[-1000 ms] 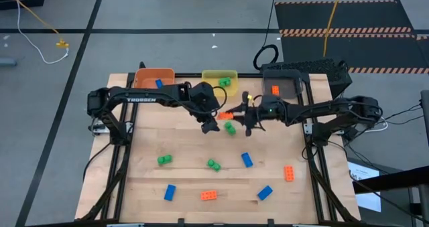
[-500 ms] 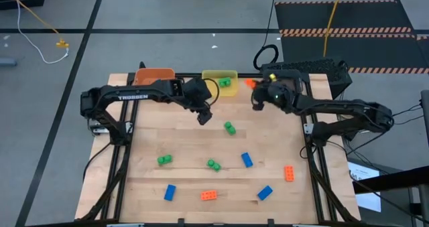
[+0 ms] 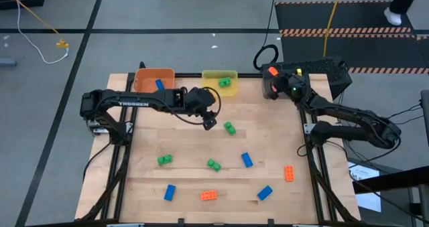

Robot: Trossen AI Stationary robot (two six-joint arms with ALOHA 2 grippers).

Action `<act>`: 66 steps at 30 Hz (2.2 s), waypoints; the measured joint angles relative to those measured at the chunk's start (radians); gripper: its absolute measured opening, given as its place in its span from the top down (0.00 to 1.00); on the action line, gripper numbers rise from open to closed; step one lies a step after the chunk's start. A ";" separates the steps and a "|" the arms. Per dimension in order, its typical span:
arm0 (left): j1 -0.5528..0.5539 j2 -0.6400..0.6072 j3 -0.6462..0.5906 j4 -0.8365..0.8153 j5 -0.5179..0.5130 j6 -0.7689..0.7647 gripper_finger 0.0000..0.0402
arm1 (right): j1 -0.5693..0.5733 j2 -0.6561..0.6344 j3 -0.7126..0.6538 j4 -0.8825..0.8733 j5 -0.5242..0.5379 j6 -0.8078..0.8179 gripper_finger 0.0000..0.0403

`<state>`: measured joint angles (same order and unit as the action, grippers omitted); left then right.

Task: Sort & place blocks by color
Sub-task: Put the orange game piece into the black bin, then put the green game piece into the yellow bin

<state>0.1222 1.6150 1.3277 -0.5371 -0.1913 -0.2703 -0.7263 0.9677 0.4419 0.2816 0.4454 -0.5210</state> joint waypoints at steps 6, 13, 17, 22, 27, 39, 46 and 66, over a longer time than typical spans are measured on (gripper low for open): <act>-0.008 0.000 0.000 0.061 -0.002 0.030 0.44 | -0.052 -0.019 -0.015 -0.001 0.000 0.068 0.70; -0.008 0.000 0.000 0.063 -0.003 0.025 0.44 | -0.067 -0.018 -0.016 0.000 -0.001 0.117 0.56; -0.008 0.000 0.000 0.063 -0.003 0.022 0.44 | -0.067 -0.018 -0.016 0.016 -0.001 0.131 0.48; 0.006 0.020 0.000 0.075 -0.003 0.023 0.44 | -0.054 -0.019 -0.016 0.064 -0.059 0.188 0.43; 0.024 0.101 0.000 0.124 0.050 0.082 0.44 | -0.030 -0.019 -0.016 0.127 -0.240 0.235 0.42; 0.068 0.333 0.162 0.001 0.132 0.339 0.44 | -0.009 -0.031 -0.016 0.198 -0.266 0.205 0.42; 0.072 0.432 0.339 -0.131 0.178 0.434 0.44 | -0.009 -0.032 -0.016 0.231 -0.267 0.191 0.42; 0.047 0.555 0.368 -0.111 0.238 0.532 0.44 | 0.002 -0.079 -0.016 0.236 -0.293 0.195 0.42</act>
<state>0.1696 2.1700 1.6958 -0.6480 0.0465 0.2614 -0.7242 0.8887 0.4263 0.5173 0.1527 -0.3264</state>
